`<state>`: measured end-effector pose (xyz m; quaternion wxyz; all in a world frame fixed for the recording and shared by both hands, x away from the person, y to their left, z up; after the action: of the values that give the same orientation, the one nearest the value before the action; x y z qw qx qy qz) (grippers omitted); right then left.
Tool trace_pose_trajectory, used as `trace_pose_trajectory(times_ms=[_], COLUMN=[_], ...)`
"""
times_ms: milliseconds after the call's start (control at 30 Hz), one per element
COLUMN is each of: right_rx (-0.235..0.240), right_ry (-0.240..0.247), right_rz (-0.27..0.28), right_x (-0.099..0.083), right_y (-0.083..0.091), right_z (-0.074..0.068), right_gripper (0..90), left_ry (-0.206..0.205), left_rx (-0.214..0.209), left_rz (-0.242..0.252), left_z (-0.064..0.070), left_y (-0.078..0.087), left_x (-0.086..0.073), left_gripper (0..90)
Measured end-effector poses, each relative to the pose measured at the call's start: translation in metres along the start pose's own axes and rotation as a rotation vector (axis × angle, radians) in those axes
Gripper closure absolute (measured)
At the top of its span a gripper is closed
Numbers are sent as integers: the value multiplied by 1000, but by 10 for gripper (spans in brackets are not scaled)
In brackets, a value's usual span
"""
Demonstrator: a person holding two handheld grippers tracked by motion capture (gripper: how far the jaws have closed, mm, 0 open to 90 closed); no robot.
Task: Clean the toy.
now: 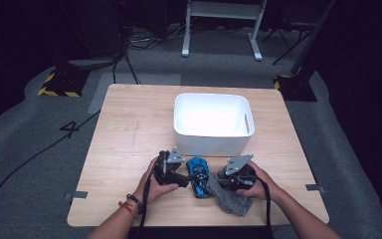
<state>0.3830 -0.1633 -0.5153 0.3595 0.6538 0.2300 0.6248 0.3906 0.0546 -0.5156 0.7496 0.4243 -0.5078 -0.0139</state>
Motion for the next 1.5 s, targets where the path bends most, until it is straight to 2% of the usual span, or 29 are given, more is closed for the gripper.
trace_pose_trajectory(times_ms=[133,233,367,533,567,600,667,733,800,900,1000,1100,1233,1333,1400,1500], right_rx=[17,20,32,39,39,29,-24,-93,-135,-213,-253,-219,-156,-93,-64,-13], right_ry=[-4,5,7,33,35,37,31,-19,-50,-53,-59,-50,-26,20,59,81], right_rz=[8,7,14,10,6,1,-3,18,31,11,-6,-39,-31,-43,-51,-50], right_x=[-1,0,-1,0,0,0,1,4,8,14,17,21,19,15,12,4], right_y=[0,-1,0,1,1,2,3,4,3,-3,-11,-19,-18,-12,-7,1], right_z=[0,0,-2,-7,-7,-6,-1,10,20,30,36,37,31,18,7,-9], right_gripper=[770,770,770,768,765,762,754,743,745,746,745,751,757,756,755,749], left_ry=[30,6,3,-10,-18,-30,-29,-5,11,-1,-18,-33,-53,-42,-49,-47], left_rx=[12,2,-76,-100,-117,-116,-129,-153,-169,-171,-171,-153,-141,-142,-138,-138], left_rz=[11,14,10,1,-5,-9,-18,-28,-29,-32,-31,-20,-9,-2,0,2], left_z=[-2,3,11,14,15,15,13,10,7,8,8,9,11,11,11,10], left_y=[0,0,-4,-7,-7,-7,-6,-6,-7,-7,-6,-6,-7,-8,-8,-8], left_x=[2,6,5,6,6,6,5,4,3,3,3,4,5,6,6,6], left_gripper=[196,177,157,123,126,121,121,121,116,116,116,118,117,117,117,118])
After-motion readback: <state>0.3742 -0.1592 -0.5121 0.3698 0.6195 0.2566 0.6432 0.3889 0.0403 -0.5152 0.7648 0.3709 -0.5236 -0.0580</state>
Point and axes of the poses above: each handheld gripper's, and its own axes: y roughly backward along the jaws, x roughly out of its top, z roughly to its right, the point moved 4 cm from there along -y, roughly forward along the jaws, and after that the axes turned 2 degrees about y, right-handed, at the moved point
